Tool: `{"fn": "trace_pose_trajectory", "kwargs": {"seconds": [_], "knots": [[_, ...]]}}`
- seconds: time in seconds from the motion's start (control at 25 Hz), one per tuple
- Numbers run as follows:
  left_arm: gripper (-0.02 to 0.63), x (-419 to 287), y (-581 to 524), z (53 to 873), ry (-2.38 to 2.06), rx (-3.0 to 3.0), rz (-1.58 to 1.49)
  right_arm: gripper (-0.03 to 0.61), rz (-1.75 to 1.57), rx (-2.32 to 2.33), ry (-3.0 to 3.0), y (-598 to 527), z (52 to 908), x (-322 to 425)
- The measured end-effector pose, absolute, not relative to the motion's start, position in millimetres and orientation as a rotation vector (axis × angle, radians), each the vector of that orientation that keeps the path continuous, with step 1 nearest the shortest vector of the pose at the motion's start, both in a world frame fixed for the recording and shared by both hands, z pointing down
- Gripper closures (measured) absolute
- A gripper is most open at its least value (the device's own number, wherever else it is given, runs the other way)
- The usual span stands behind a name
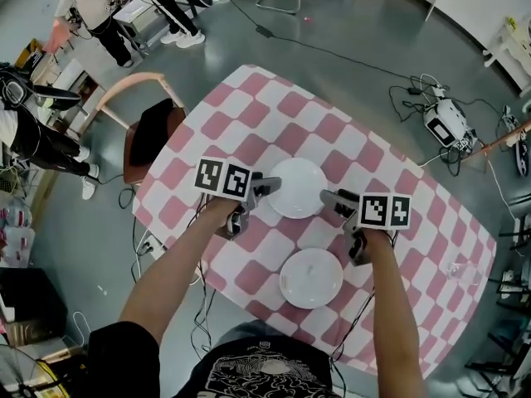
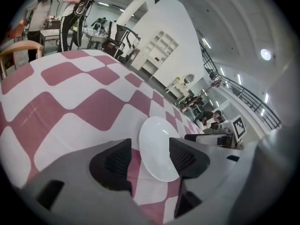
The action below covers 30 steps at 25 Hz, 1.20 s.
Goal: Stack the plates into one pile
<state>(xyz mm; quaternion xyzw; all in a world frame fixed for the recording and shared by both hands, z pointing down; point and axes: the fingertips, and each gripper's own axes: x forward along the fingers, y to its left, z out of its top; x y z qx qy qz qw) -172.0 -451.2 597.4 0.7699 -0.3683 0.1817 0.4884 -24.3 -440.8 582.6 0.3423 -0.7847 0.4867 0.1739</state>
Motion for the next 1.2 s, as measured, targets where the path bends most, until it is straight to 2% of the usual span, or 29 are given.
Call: {"fn": "trace_pose_trajectory", "kwargs": {"seconds": [0.08, 0.64, 0.76, 0.84, 1.2], "knots": [[0.353, -168.9, -450.5, 603.0, -0.877, 1.853, 0.443, 0.312, 1.421, 0.949, -2.216, -439.8, 587.5, -25.6], [0.504, -170.9, -449.7, 613.3, -0.896, 1.838, 0.479, 0.401, 1.539, 0.893, -2.189, -437.2, 601.4, -44.3], [0.55, -176.2, -449.5, 616.1, -0.928, 1.833, 0.488, 0.472, 1.507, 0.925, -2.166, -437.5, 605.8, -40.4], [0.554, -177.2, -449.4, 614.7, -0.938, 1.836, 0.488, 0.529, 1.491, 0.954, -2.151, -438.0, 608.2, -36.8], [0.568, -168.3, -437.3, 584.7, -0.953, 1.925, 0.474, 0.543, 1.424, 1.006, -2.197, -427.5, 582.5, -26.0]]}}
